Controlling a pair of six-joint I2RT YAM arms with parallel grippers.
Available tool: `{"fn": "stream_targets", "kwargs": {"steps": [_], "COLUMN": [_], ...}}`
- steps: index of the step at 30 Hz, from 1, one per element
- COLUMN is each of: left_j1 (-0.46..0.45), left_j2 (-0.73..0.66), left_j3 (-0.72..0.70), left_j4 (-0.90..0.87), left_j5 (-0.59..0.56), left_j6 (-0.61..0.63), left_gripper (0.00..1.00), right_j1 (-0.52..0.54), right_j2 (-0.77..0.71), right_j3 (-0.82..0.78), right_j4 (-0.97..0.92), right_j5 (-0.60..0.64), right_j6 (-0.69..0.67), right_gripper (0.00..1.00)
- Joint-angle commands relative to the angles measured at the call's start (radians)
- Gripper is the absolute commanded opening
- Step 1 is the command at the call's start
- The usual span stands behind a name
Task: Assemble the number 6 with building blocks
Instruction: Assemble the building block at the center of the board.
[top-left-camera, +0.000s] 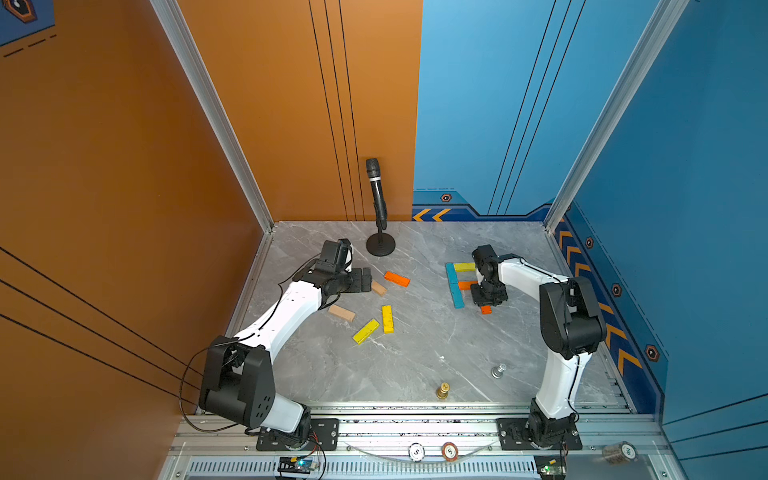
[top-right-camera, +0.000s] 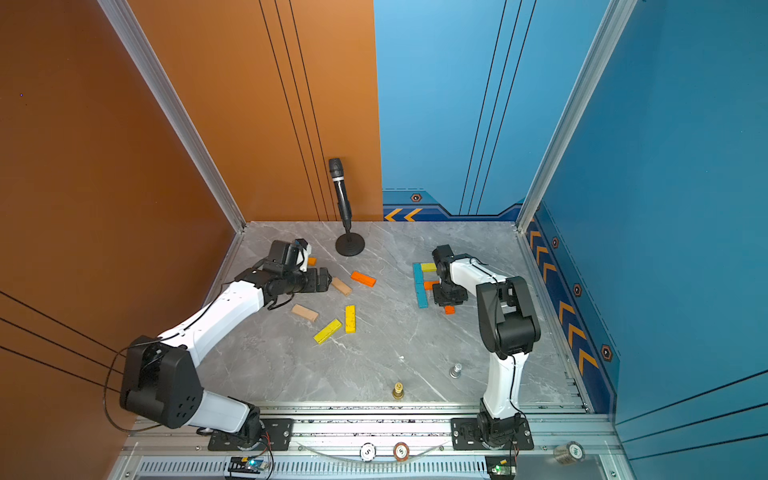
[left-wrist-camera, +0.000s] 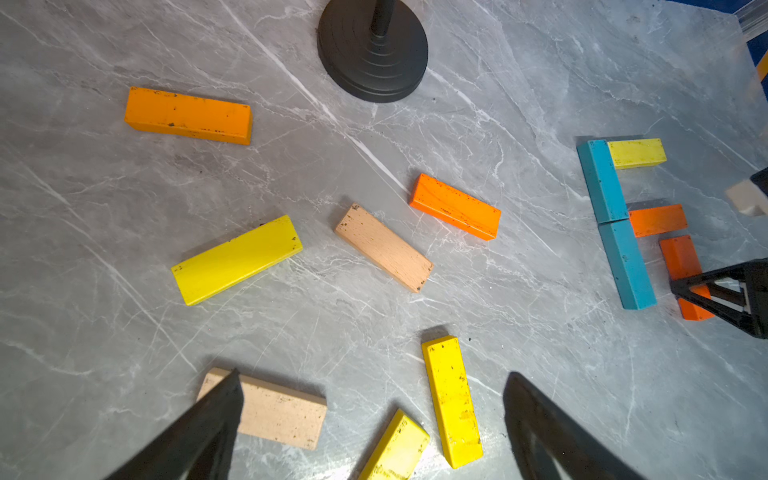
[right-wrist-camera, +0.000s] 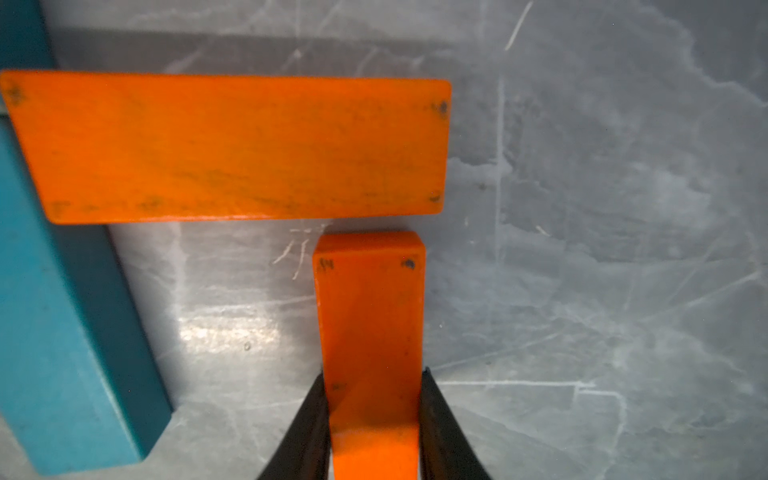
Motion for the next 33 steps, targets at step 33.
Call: {"fn": "stream_targets", "kwargs": {"steps": [33], "left_j1": [-0.013], "left_j2": [0.004], "left_j3": [0.016], "left_j4": [-0.001], "left_j5": [-0.01], "left_j6": [0.018], "left_gripper": [0.98], "right_j1": [0.006], "right_j2": [0.073], "right_j3": [0.031], "right_j4": [-0.027], "right_j5": [0.026], "right_j6": [0.026], "right_gripper": [0.33]}}
